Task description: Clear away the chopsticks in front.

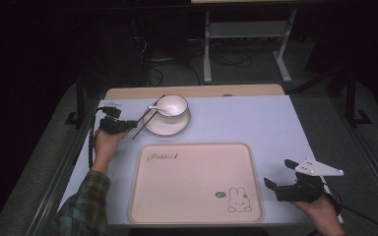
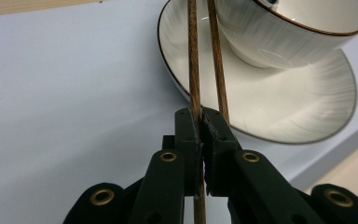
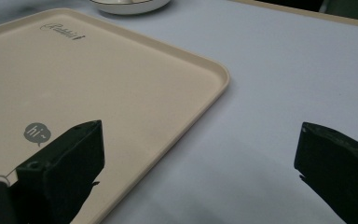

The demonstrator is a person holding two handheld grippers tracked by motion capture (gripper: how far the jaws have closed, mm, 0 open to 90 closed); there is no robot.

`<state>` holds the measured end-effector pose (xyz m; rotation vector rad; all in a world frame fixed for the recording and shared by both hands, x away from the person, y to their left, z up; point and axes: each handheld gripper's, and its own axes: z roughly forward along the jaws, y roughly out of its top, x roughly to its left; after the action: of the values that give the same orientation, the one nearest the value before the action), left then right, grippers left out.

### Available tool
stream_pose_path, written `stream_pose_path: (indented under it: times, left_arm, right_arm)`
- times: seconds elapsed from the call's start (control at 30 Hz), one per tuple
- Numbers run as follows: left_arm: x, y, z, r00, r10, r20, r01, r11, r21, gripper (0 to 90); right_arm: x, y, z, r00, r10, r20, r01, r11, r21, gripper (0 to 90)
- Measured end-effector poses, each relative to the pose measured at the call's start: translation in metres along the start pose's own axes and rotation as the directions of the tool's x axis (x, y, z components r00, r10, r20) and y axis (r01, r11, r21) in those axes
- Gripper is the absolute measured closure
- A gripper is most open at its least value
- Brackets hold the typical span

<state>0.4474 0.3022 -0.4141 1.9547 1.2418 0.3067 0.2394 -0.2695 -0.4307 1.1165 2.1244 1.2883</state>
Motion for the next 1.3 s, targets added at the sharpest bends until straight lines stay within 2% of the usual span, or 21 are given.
stream_pose_path:
  times: [0.03,0.27,0.57,0.63,0.77,0.87,1.07,1.3]
  left_arm:
    - [0.0,0.0,0.0,1.0,0.0,0.0,0.0,1.0,0.0,85.3]
    - [0.005,-0.017,-0.03,0.9999,-0.015,-0.003,0.014,0.9997,-0.018,85.3]
    - [0.002,-0.038,-0.056,0.9998,-0.016,0.012,0.016,0.9998,-0.015,85.3]
    - [-0.003,-0.046,-0.063,0.999,-0.02,0.041,0.02,0.9997,-0.015,85.3]
    - [-0.01,-0.053,-0.071,0.9981,-0.013,0.06,0.014,0.9998,-0.014,85.3]
    - [-0.015,-0.057,-0.077,0.9976,0.005,0.069,-0.005,1.0,-0.008,85.3]
    - [-0.027,-0.067,-0.081,0.9953,0.025,0.094,-0.026,0.9996,0.007,85.3]
    - [-0.042,-0.071,-0.08,0.9882,0.049,0.145,-0.052,0.9985,0.015,85.3]
  right_arm:
    - [0.0,0.0,0.0,1.0,0.0,0.0,0.0,1.0,0.0,0.9]
    - [0.001,0.001,0.0,1.0,-0.005,-0.002,0.005,1.0,0.0,0.9]
    - [0.0,0.0,-0.002,1.0,-0.004,0.004,0.004,1.0,-0.002,0.9]
    - [0.0,0.001,-0.002,1.0,-0.009,0.004,0.009,1.0,-0.002,0.9]
    - [0.001,0.001,-0.002,0.9999,-0.015,0.001,0.015,1.0,-0.001,0.9]
    - [0.001,0.001,-0.002,0.9999,-0.015,0.001,0.015,1.0,-0.001,0.9]
    - [0.001,0.001,-0.001,0.9999,-0.015,0.0,0.015,1.0,-0.001,0.9]
    - [0.001,0.001,-0.001,0.9999,-0.015,0.0,0.015,1.0,0.001,0.9]
